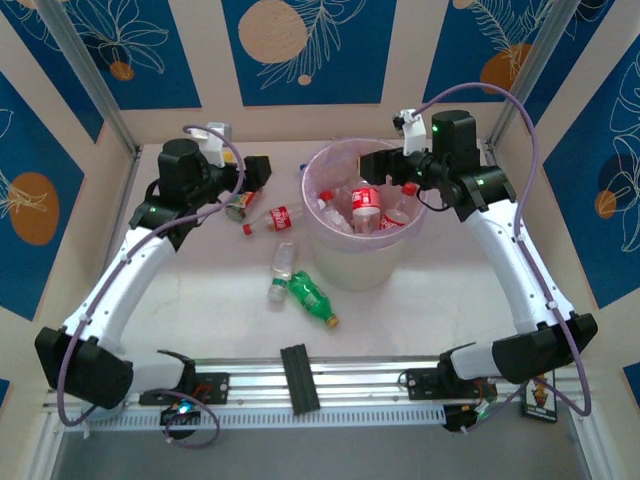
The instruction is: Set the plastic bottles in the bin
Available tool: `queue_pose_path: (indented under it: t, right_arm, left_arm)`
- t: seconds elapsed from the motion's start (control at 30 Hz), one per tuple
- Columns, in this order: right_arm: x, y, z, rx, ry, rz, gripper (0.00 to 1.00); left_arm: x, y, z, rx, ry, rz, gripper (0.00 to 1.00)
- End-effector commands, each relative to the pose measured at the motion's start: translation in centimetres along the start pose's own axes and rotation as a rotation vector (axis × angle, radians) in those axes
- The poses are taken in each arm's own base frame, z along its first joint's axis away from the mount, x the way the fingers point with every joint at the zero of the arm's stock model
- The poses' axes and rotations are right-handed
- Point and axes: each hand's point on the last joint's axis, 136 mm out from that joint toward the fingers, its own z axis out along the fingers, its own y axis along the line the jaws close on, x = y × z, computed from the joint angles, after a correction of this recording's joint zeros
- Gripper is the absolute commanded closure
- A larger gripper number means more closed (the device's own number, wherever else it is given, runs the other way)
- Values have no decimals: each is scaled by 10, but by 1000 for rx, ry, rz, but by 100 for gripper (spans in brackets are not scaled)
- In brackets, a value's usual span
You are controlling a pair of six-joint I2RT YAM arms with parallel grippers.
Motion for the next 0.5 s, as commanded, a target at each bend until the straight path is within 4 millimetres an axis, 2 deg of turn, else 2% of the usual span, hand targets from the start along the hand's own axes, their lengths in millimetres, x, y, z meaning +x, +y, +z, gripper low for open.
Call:
queue_pose_path:
  t: [0.0,0.17,0.3,0.47]
  right_arm:
    - [0,6,-14,-16,-17,3,16]
    - [4,3,-21,2,-13,9,8]
    - [9,0,-26,14,-9,17,7]
    - [15,-6,-31,36,-6,29,7]
  left_arm:
    - [28,44,19,-171,137,34,0]
    - [60,86,56,-270,264,54,0]
    - [84,110,87,-295,366,83,0]
    - [108,136,117,-321,471,104,0]
